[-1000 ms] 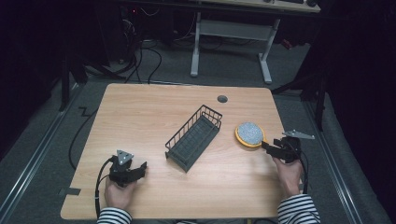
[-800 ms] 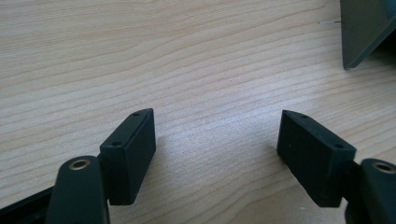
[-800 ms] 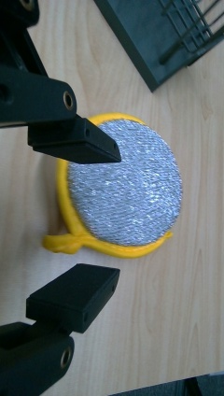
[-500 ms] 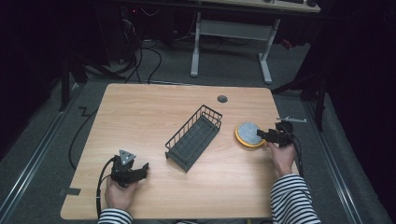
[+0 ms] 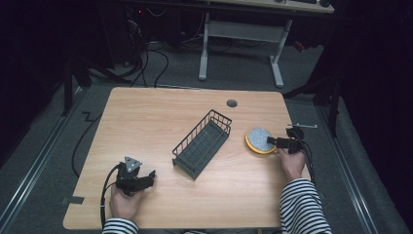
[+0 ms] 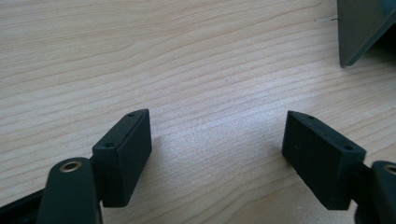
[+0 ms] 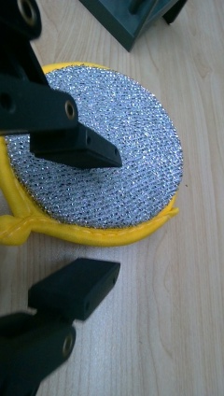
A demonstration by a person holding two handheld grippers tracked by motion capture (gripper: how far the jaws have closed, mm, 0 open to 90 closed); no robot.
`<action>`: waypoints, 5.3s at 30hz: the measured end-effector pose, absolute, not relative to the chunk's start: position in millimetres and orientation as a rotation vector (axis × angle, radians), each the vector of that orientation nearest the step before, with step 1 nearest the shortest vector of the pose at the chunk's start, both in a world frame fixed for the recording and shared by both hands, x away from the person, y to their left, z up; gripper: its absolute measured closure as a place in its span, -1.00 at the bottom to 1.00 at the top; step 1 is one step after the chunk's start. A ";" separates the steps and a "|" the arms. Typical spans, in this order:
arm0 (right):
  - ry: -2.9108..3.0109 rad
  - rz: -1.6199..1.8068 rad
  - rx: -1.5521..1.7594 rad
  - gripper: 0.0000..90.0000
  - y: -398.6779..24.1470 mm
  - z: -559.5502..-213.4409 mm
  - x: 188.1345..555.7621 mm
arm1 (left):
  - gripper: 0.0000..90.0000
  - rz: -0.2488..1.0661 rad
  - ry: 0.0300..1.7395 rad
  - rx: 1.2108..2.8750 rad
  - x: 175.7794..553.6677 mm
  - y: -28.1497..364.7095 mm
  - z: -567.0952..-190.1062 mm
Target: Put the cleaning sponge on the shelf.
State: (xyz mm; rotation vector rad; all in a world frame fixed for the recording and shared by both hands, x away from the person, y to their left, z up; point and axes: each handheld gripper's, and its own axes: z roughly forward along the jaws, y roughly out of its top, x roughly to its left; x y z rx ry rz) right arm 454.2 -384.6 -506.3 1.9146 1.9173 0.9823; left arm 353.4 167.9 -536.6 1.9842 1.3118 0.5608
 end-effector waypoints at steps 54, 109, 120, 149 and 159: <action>2.082 1.238 1.362 0.86 -339.3 -395.6 410.4 | -0.44 0.560 1.310 1.984 353.6 167.4 -536.6; 2.418 1.229 1.143 0.85 -187.2 -412.5 500.2 | -0.43 0.559 1.309 1.985 353.7 167.2 -536.5; 2.432 1.193 1.139 0.84 -186.9 -422.3 504.1 | -0.43 0.561 1.309 1.983 353.7 167.1 -536.6; 2.474 1.146 1.164 0.83 -193.6 -438.2 498.4 | -0.43 0.561 1.308 1.985 353.7 167.0 -536.6; 2.438 1.115 1.181 0.55 -199.0 -440.6 493.1 | -0.43 0.561 1.308 1.984 353.7 167.0 -536.6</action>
